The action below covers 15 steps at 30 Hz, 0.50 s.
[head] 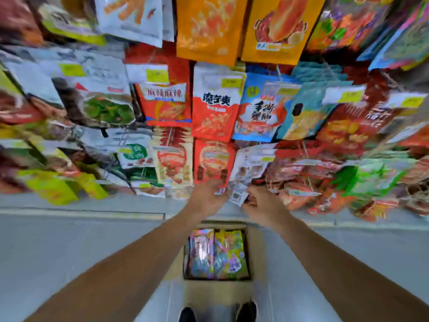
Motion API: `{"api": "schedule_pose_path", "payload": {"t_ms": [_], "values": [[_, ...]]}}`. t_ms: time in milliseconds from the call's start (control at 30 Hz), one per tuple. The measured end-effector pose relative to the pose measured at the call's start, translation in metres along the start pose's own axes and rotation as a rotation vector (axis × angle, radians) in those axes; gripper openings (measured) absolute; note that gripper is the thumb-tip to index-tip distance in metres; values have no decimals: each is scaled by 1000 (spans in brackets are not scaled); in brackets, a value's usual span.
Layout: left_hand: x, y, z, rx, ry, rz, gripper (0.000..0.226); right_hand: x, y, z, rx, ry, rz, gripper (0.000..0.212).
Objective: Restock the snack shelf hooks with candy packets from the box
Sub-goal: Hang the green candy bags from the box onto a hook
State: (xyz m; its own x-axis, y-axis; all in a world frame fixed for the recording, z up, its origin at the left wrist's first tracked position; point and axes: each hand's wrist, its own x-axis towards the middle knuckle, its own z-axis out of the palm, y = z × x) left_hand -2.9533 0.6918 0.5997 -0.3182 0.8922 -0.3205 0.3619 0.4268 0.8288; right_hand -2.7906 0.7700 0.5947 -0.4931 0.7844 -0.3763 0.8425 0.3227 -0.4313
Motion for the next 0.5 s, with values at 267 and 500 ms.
{"api": "schedule_pose_path", "payload": {"t_ms": [267, 500], "values": [[-21, -146, 38, -25, -52, -308, 39, -3, 30, 127, 43, -239, 93, 41], [-14, -244, 93, -168, -12, -601, 33, 9, 89, 231, 139, -390, 273, 49]]}}
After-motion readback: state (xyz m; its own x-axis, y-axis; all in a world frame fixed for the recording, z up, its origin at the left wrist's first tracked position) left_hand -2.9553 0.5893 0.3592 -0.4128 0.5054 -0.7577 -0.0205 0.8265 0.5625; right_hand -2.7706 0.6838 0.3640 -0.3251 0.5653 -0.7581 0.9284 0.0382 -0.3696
